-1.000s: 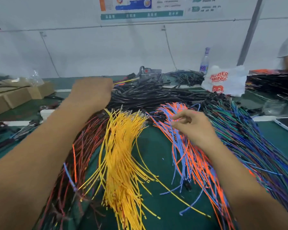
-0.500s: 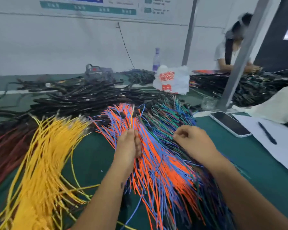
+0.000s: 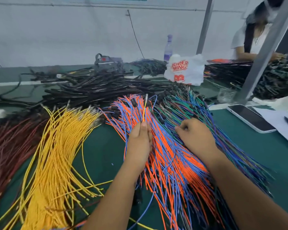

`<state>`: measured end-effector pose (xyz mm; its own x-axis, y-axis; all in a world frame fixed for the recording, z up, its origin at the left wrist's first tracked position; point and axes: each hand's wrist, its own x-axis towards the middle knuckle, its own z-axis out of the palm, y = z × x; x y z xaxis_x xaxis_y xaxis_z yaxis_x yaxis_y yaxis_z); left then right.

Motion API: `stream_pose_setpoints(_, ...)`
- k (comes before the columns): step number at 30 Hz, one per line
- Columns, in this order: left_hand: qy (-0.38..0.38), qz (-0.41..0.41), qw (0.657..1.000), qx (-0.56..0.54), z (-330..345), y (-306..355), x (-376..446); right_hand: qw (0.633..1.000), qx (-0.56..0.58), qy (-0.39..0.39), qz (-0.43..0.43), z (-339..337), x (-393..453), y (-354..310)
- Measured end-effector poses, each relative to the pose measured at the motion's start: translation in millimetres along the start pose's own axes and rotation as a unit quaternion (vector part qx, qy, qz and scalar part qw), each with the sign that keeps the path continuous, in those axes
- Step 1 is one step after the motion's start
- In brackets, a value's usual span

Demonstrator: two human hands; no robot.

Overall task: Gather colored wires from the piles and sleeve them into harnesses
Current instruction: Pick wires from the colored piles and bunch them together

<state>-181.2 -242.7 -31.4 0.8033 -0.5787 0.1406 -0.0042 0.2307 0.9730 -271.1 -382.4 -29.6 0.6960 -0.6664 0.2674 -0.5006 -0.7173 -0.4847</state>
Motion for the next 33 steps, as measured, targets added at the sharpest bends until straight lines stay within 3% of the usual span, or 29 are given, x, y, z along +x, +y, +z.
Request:
stream_pose_setpoints(4, 0.005, -0.006, 1.0, -0.014, -1, 1, -1, 0.994, -0.019, -0.104, -0.01, -1, 1, -6)
stream_pose_setpoints(6, 0.004, -0.006, 1.0, -0.019, -2, 0, -1, 0.992, -0.038, -0.118, -0.01, -2, 4, -6)
stream_pose_setpoints(9, 0.002, -0.008, 1.0, -0.03, -4, 0, -1, 0.997, 0.017, -0.069, 0.023, -7, 10, 0)
stream_pose_setpoints(13, 0.005, -0.007, 1.0, -0.023, -5, -2, 0, 0.963, 0.246, 0.025, 0.108, -17, 13, 4)
stream_pose_setpoints(15, 0.005, -0.005, 1.0, -0.017, -4, -2, 0, 0.959, 0.258, 0.058, 0.107, -21, 14, 5)
stream_pose_setpoints(17, 0.003, -0.005, 1.0, -0.016, -5, -2, 0, 0.954, 0.277, 0.037, 0.105, -23, 13, 5)
stream_pose_setpoints(19, 0.0, -0.003, 1.0, -0.013, -6, -2, -1, 0.96, 0.255, -0.042, 0.108, -22, 12, 3)
stream_pose_setpoints(22, 0.0, 0.002, 1.0, -0.009, -7, -1, -4, 0.984, 0.073, -0.143, 0.077, -16, 8, -3)
stream_pose_setpoints(25, 0.004, 0.011, 1.0, 0.019, -8, -2, -5, 0.991, -0.032, -0.126, 0.028, -9, 4, -13)
stream_pose_setpoints(30, 0.005, 0.01, 0.999, 0.037, -8, -1, -5, 0.99, -0.015, -0.141, 0.015, -7, 4, -12)
stream_pose_setpoints(33, 0.006, -0.004, 1.0, 0.001, -8, 1, -4, 0.998, 0.033, -0.044, 0.042, -20, 2, -4)
